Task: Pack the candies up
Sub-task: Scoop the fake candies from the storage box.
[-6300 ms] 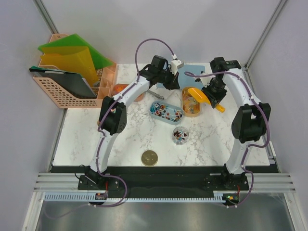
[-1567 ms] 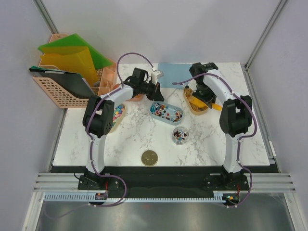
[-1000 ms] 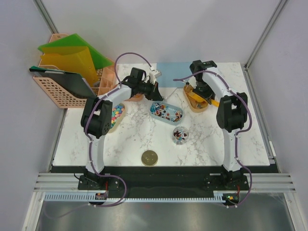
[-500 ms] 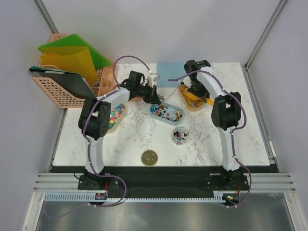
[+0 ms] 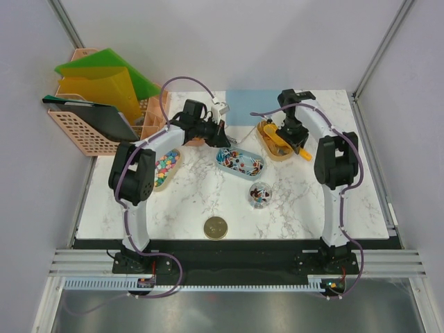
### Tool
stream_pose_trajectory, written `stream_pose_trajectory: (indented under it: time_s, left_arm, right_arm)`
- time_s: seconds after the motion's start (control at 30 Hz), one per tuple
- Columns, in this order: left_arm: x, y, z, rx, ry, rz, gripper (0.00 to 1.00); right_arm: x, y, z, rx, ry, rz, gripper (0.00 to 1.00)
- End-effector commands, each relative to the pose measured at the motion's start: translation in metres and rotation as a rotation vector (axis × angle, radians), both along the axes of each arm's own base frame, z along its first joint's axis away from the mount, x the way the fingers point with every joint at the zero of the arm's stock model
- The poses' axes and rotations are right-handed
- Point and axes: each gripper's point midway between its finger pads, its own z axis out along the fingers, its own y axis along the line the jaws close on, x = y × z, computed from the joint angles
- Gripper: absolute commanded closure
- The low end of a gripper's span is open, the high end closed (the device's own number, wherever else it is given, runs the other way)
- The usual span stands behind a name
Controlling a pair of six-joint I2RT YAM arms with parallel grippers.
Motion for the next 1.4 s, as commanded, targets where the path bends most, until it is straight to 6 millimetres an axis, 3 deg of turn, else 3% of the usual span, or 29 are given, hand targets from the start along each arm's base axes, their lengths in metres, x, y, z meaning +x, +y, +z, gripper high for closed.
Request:
stream_pose_trajectory:
  time_s: [0.0,0.13,0.23,0.33,0.37,0.4,0.47,0.5,0.6,0.67,0.73,0.77,0.87,0.9,0.93,1.17,1.37]
  left_arm:
    - [0.001,0.007,0.024,0.013,-0.094,-0.015,0.95]
    - [0.0,0.01,0.021,0.037,-0.098,-0.015,0.95]
    - [0.002,0.011,0.024,0.05,-0.112,-0.02,0.95]
    - [0.008,0.013,0.032,0.066,-0.142,-0.027,0.95]
    - [0.011,0.015,0.035,0.071,-0.155,-0.023,0.95]
    - [0.015,0.018,0.035,0.074,-0.158,-0.013,0.95]
    - [0.021,0.022,0.035,0.085,-0.168,0.004,0.93]
    - [0.024,0.025,0.033,0.094,-0.169,0.016,0.85]
    - [0.036,0.038,0.026,0.152,-0.188,0.067,0.65]
    - [0.039,0.044,0.025,0.175,-0.188,0.099,0.59]
    - [0.045,0.055,0.027,0.21,-0.185,0.162,0.52]
    - [0.043,0.059,0.029,0.224,-0.184,0.179,0.38]
    - [0.042,0.07,0.031,0.276,-0.2,0.21,0.28]
    - [0.042,0.075,0.03,0.301,-0.206,0.22,0.19]
    - [0.04,0.078,0.029,0.314,-0.204,0.226,0.0]
    - [0.04,0.124,0.043,0.501,-0.263,0.447,0.0]
    - [0.034,0.14,0.04,0.568,-0.242,0.507,0.0]
  right_arm:
    - [0.003,0.013,0.02,0.086,-0.093,0.035,1.0]
    - [0.005,0.015,0.014,0.137,-0.146,0.018,1.0]
    - [0.009,0.014,0.021,0.192,-0.217,0.009,1.0]
    - [0.016,0.002,0.056,0.21,-0.342,0.028,1.0]
    - [0.01,0.003,0.059,0.233,-0.341,0.062,1.0]
    - [0.007,0.0,0.079,0.221,-0.382,0.131,1.0]
    - [-0.013,-0.005,0.081,0.21,-0.349,0.24,1.0]
    - [-0.021,-0.009,0.095,0.181,-0.368,0.348,1.0]
    - [-0.061,-0.015,0.095,0.157,-0.284,0.545,1.0]
    - [-0.082,-0.018,0.089,0.146,-0.243,0.613,1.0]
    - [-0.101,-0.02,0.098,0.136,-0.191,0.722,1.0]
    - [-0.104,-0.019,0.103,0.12,-0.197,0.743,1.0]
    - [-0.11,-0.023,0.118,0.047,-0.187,0.833,1.0]
    - [-0.113,-0.025,0.122,0.006,-0.174,0.858,1.0]
    - [-0.114,-0.027,0.126,-0.032,-0.165,0.894,1.0]
    - [-0.131,-0.02,0.145,-0.22,-0.061,1.059,1.0]
    - [-0.135,-0.028,0.152,-0.375,0.015,1.136,1.0]
